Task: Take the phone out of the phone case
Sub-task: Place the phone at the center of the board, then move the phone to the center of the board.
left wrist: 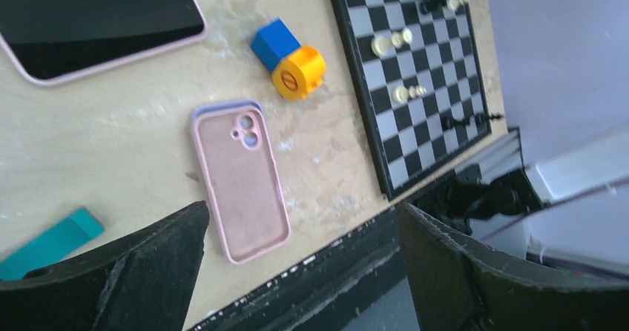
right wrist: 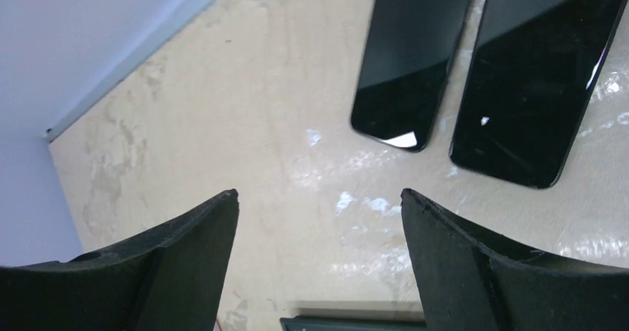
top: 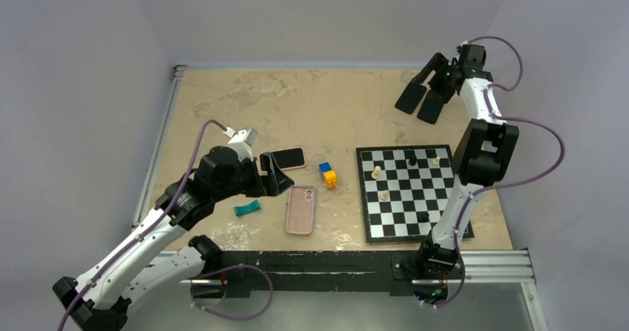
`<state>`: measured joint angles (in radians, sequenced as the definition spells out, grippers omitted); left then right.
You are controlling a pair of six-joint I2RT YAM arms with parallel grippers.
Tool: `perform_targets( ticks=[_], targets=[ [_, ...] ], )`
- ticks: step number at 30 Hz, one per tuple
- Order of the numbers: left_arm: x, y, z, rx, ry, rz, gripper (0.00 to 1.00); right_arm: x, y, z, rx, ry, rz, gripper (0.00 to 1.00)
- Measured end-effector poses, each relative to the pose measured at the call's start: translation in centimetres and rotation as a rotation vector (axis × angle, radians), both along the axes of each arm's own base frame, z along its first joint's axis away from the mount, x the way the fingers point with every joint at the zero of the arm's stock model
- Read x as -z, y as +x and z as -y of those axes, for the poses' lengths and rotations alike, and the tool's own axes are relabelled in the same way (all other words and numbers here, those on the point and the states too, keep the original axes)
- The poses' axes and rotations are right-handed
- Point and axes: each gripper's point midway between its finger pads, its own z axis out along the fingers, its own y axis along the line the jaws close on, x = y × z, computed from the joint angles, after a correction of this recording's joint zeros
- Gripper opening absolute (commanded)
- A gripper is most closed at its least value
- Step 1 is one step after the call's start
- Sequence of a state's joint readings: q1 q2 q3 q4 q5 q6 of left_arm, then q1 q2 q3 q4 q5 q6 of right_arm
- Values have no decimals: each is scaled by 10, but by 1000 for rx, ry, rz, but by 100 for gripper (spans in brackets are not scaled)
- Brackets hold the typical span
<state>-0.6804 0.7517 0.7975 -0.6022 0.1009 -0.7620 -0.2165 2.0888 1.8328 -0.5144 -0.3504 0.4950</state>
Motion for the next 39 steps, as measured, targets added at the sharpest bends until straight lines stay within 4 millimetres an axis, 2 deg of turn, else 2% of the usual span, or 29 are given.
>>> perform_targets(
  ticks=[2, 3, 6, 8, 11, 13, 14, 18, 22, 27, 32, 39],
  targets=[
    [-6, 19, -4, -41, 26, -2, 100, -29, -19, -9, -11, -9, 51, 84],
    [-7, 34, -6, -71, 40, -16, 100, -42, -37, -19, -23, -12, 79, 84],
    [-2, 74, -10, -135, 78, -69, 100, -72, -87, -58, -85, -8, 159, 84],
    [8, 107, -5, -150, 89, -138, 100, -86, -126, -98, -167, 13, 218, 84],
    [26, 144, 1, -148, 98, -221, 100, -98, -180, -154, -306, 69, 287, 83],
    [42, 164, 0, -158, 109, -270, 100, -103, -212, -178, -380, 117, 317, 83],
    [50, 173, -4, -169, 116, -298, 100, -105, -222, -183, -394, 133, 325, 83],
    [84, 204, -27, -221, 161, -376, 100, -122, -253, -184, -403, 157, 376, 84],
    [115, 218, -47, -246, 195, -441, 100, -152, -274, -181, -412, 148, 464, 84],
    [143, 228, -49, -211, 231, -505, 100, -181, -293, -184, -436, 175, 547, 84],
    [161, 227, -46, -164, 241, -555, 100, -197, -304, -186, -450, 206, 581, 84],
    [172, 207, -44, -145, 224, -608, 99, -212, -313, -187, -453, 223, 622, 84]
  ],
)
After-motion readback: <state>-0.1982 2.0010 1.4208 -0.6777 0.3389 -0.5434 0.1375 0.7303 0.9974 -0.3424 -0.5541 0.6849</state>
